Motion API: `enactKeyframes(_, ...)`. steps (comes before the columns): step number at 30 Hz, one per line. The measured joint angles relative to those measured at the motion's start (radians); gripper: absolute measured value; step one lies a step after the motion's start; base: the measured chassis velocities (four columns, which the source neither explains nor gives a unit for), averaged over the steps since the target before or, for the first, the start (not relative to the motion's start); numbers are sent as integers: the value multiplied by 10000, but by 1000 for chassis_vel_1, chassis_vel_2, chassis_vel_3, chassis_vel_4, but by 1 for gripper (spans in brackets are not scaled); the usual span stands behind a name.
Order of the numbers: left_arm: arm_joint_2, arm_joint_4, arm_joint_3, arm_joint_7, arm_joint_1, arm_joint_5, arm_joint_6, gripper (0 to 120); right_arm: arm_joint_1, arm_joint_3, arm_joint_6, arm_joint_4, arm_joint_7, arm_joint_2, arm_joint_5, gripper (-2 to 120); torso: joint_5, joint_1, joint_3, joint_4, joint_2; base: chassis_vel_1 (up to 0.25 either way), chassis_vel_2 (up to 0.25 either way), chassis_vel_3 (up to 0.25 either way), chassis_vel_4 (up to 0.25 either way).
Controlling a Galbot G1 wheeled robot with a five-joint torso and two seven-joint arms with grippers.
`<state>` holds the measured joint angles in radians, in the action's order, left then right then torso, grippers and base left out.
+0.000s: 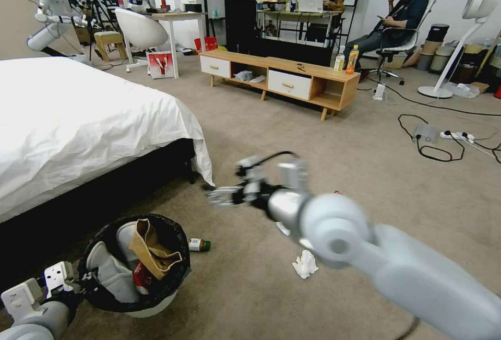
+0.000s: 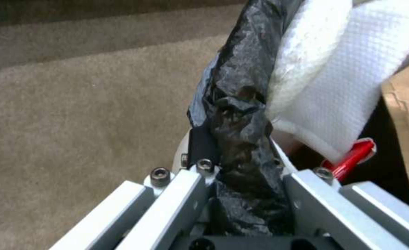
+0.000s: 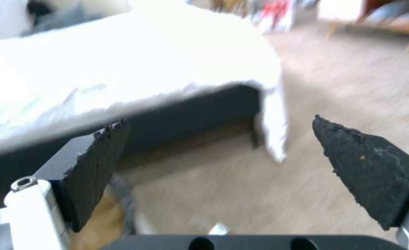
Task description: Pick up the trash bin and place the garbage on the floor into it.
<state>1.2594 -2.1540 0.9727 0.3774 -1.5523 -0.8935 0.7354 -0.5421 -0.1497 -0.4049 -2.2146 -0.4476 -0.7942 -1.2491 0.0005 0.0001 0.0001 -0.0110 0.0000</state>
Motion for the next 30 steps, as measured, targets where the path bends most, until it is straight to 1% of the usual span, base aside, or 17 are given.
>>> enactKeyframes(2,0,0,30,0,-41,1,1,3,-535,559,356,-129,204,216,295,100,1,0,0,-1,0,0,0,0,0)
enactKeyframes(4,27,-2,125,0,-161,29,0,3,-1731,1676,1281,-288,510,582,1058,100,-2,0,-1,-3,3,0,0,0,0)
enactKeyframes(5,27,-2,125,0,-161,29,0,3,-1731,1676,1281,-288,510,582,1058,100,-2,0,-1,-3,3,0,0,0,0)
enactKeyframes(7,181,-82,306,-46,-370,107,0,3,-2401,2215,2241,-185,765,630,1935,100,-4,0,0,-7,3,0,0,0,0)
enactKeyframes(8,181,-82,306,-46,-370,107,0,3,-2401,2215,2241,-185,765,630,1935,100,-4,0,0,-7,3,0,0,0,0)
enactKeyframes(10,530,-289,732,-191,-759,301,0,3,-2468,2352,2867,45,1076,368,2373,100,-2,0,0,10,2,0,0,0,0)
enactKeyframes(13,664,-395,924,-221,-922,423,0,3,-2798,2729,3333,81,1437,205,2945,100,-8,0,0,13,2,0,0,0,0)
enactKeyframes(14,664,-395,924,-221,-922,423,0,3,-2798,2729,3333,81,1437,205,2945,100,-8,0,0,13,2,0,0,0,0)
enactKeyframes(16,707,-444,1007,-248,-984,447,0,3,-3389,3286,3746,97,1750,85,3648,100,-4,-1,0,-6,2,0,0,0,0)
enactKeyframes(17,707,-444,1007,-248,-984,447,0,3,-3389,3286,3746,97,1750,85,3648,100,-4,-1,0,-6,2,0,0,0,0)
enactKeyframes(19,797,-464,1054,-257,-1034,476,-1,3,-4040,3960,4160,214,2004,-64,4527,100,-4,-1,0,-7,2,0,0,0,0)
enactKeyframes(20,847,-468,1055,-268,-1057,503,-1,3,-4426,4390,4392,308,2123,-201,5142,100,-5,-1,0,1,3,0,0,0,0)
enactKeyframes(21,847,-468,1055,-268,-1057,503,-1,3,-4426,4390,4392,308,2123,-201,5142,100,-5,-1,0,1,3,0,0,0,0)
enactKeyframes(23,961,-471,1051,-308,-1095,613,0,3,-5424,5341,4912,556,2346,-525,6381,100,-5,-1,0,3,3,0,0,0,0)
enactKeyframes(24,961,-471,1051,-308,-1095,613,0,3,-5424,5341,4912,556,2346,-525,6381,100,-5,-1,0,3,3,0,0,0,0)
enactKeyframes(27,1063,-505,1021,-424,-1201,853,-1,3,-6929,6203,5831,1075,2390,-864,7982,100,-2,-1,0,-3,2,0,0,0,0)
enactKeyframes(30,1127,-543,997,-461,-1240,970,-1,3,-7468,6465,6186,1289,2381,-1033,8718,100,-1,0,0,-2,1,0,0,0,0)
